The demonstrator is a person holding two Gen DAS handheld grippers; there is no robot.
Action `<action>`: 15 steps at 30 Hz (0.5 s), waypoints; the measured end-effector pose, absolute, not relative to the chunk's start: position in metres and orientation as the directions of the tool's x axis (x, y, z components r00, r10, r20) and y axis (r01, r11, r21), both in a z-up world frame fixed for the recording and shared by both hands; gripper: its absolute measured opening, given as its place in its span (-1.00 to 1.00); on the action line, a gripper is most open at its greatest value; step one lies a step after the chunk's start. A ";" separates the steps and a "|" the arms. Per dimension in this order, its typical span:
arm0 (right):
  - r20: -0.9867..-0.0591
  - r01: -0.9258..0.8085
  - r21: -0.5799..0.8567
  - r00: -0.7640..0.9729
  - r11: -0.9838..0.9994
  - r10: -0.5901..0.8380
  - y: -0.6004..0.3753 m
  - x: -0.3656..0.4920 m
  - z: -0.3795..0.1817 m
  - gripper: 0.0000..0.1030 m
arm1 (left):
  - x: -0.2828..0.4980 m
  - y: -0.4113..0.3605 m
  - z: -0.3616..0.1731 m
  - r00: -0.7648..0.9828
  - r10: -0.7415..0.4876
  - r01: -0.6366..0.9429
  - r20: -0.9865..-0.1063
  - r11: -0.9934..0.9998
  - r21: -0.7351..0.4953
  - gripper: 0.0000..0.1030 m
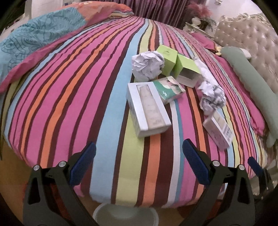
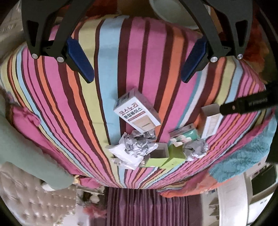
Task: Collect trash
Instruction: 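Reach the right tool to the white-and-red box while the left tool reaches the white cosmetic box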
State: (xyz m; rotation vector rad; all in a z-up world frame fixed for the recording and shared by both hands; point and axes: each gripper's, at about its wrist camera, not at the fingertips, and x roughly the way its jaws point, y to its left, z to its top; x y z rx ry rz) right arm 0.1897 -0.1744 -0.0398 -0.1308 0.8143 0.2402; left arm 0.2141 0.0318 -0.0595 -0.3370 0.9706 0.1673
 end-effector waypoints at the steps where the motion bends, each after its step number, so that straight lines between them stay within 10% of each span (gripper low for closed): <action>1: -0.738 -0.272 -0.031 0.656 0.962 0.161 -0.175 0.196 -0.042 0.85 | 0.219 0.031 -0.061 0.552 -0.010 -0.297 -0.833 0.932 -0.208 0.88; 15: -0.780 -0.383 -0.063 0.594 0.922 0.194 -0.171 0.245 -0.057 0.85 | 0.282 0.029 -0.086 0.476 0.061 -0.332 -0.877 0.936 -0.115 0.88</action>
